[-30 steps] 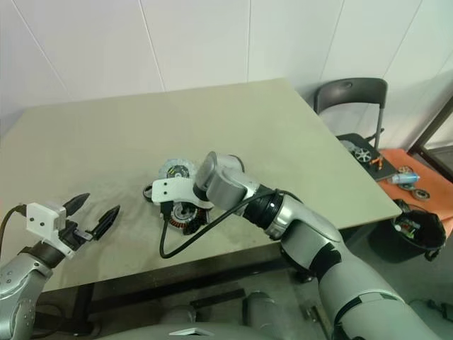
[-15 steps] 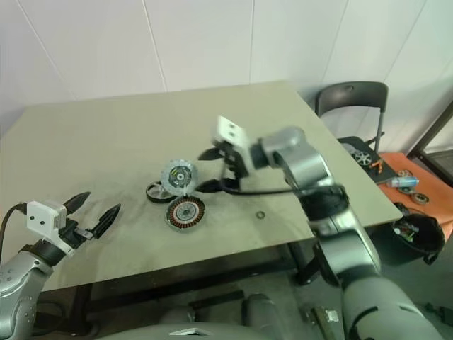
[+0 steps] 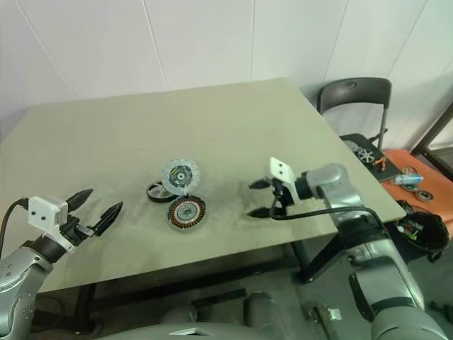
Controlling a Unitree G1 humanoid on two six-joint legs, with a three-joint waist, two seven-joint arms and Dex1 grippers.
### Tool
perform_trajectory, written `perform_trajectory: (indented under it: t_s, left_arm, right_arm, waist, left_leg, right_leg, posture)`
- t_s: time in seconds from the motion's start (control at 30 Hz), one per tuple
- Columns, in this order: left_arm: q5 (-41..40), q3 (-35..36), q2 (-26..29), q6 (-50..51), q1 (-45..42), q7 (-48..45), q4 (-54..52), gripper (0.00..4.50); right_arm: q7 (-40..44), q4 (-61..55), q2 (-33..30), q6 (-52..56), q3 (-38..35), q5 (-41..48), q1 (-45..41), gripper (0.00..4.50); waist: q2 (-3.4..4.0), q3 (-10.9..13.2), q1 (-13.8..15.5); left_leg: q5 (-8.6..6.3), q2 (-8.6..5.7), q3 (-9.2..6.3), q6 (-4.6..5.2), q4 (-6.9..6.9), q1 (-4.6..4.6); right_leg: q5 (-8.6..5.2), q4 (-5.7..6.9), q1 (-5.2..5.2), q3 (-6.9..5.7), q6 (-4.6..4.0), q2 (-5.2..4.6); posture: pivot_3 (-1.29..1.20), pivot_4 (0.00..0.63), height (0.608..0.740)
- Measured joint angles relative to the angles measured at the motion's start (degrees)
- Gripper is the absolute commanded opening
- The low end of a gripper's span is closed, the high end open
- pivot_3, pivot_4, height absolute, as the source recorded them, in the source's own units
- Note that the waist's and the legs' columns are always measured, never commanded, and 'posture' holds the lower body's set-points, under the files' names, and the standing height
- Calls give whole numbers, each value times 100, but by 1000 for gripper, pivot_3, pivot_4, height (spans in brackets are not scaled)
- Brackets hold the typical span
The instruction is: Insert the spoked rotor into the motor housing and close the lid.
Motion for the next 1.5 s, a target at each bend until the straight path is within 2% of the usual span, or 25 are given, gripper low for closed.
perform_trajectory:
  t_s: [0.23, 0.63, 0.73, 0.83, 0.97, 1.0, 1.07, 1.27, 1.47, 1.5]
  left_arm:
    - [-377, -32, 116, 24, 376, -636, -278, 4500]
    - [-380, -147, 356, -155, 819, -1461, -328, 4500]
    - [-363, -148, 356, -224, 822, -1466, -328, 4500]
    - [-359, -148, 355, -268, 819, -1459, -328, 4500]
    - [-359, -148, 355, -276, 762, -1443, -328, 4500]
    - [-359, -148, 356, -277, 757, -1441, -328, 4500]
    - [-357, -148, 357, -277, 720, -1437, -327, 4500]
    - [-357, -148, 359, -278, 697, -1438, -327, 4500]
    - [-355, -149, 378, -278, 665, -1446, -326, 4500]
    - [-353, -149, 380, -278, 667, -1446, -326, 4500]
  right_arm:
    - [159, 389, -103, -382, 35, -94, 230, 4460]
    - [45, 1089, 46, -1002, 53, -339, 87, 4460]
    - [-6, 1250, 46, -1295, 90, -488, 44, 3858]
    - [-16, 1431, 45, -1510, 98, -540, 16, 2820]
    - [55, 1531, 82, -1613, 112, -536, 12, 1532]
    - [66, 1539, 99, -1613, 117, -535, 10, 1186]
    - [68, 1550, 122, -1607, 114, -531, 3, 653]
    - [146, 1453, 124, -1239, 95, -490, -22, 656]
    - [182, 384, 537, 60, 114, -285, -382, 656]
    - [161, 148, 614, 260, 120, -246, -505, 656]
  waist:
    - [0, 0, -8]
    - [1, 1, 15]
    - [1, 2, 16]
    - [3, 4, 21]
    - [11, 3, -52]
    - [35, -2, -87]
    - [48, -6, -94]
    - [31, -12, -71]
    - [24, 10, -74]
    - [27, 11, -70]
  left_leg:
    - [0, 2, 1, 0, 2, 7]
    - [-1, 3, 2, 0, 41, 10]
    - [-1, 3, 2, 0, 51, 35]
    - [-10, 4, -1, -1, 49, 87]
    - [-20, 17, -2, -17, 57, 78]
    - [-20, 44, -1, -17, 55, 58]
    - [-20, 56, 12, -16, 60, -4]
    - [-8, 54, 53, 3, 66, 9]
    - [-11, 48, 46, 13, 47, 22]
    - [-12, 48, 36, 14, 42, 49]
  right_leg:
    - [-1, 12, 1, 1, -2, 4]
    - [-1, 16, 22, 0, -2, 5]
    - [-2, 7, 54, -1, -3, 4]
    - [-4, -27, 108, -8, -3, 1]
    - [-4, -95, 109, -30, -2, 1]
    - [-3, -151, 117, -63, -2, 5]
    - [-3, -187, 132, -85, -1, -8]
    - [-1, -141, 112, -34, 2, -12]
    - [5, 2, 50, -11, 7, 13]
    - [5, 17, 42, -14, 6, 19]
  posture:
    - [0, 0, 740]
    - [0, 0, 740]
    - [0, 0, 740]
    - [0, 0, 740]
    - [0, 0, 740]
    - [0, 0, 740]
    - [0, 0, 740]
    - [0, 0, 740]
    - [0, 0, 740]
    - [0, 0, 740]
